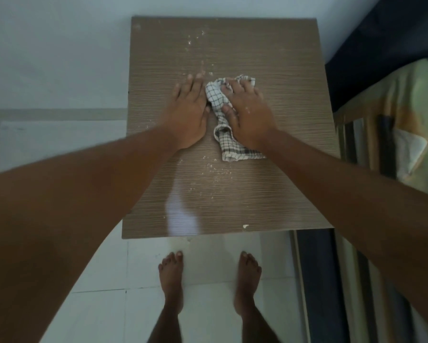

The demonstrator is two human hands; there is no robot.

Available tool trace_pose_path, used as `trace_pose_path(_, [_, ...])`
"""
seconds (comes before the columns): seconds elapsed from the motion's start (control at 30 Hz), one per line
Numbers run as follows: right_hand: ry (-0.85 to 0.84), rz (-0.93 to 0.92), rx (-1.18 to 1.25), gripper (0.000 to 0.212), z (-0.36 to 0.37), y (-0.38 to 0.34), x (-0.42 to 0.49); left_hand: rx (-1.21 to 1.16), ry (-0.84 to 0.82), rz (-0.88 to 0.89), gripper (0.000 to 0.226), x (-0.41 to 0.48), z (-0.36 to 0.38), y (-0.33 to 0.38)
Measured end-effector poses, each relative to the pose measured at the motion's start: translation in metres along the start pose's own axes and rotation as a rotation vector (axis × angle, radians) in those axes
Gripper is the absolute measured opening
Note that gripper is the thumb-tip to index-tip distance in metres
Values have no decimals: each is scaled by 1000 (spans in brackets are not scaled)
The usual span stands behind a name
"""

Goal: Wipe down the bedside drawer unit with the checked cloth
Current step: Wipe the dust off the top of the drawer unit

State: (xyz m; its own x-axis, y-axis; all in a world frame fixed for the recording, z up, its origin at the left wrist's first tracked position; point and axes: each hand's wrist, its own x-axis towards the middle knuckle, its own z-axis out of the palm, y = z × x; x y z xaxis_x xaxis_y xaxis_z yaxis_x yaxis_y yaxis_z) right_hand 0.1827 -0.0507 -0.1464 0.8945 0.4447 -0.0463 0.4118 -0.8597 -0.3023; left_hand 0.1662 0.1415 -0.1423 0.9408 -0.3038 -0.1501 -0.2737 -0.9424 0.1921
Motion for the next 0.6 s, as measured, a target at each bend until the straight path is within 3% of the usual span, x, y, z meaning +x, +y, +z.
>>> trace_pose_path(0.33, [-2, -19, 31, 55, 20, -24, -94, 33, -55, 8, 61, -44, 4, 10])
trace_pose_path(0.6, [45, -151, 112, 48, 38, -42, -169, 1, -37, 4, 60, -52, 8, 8])
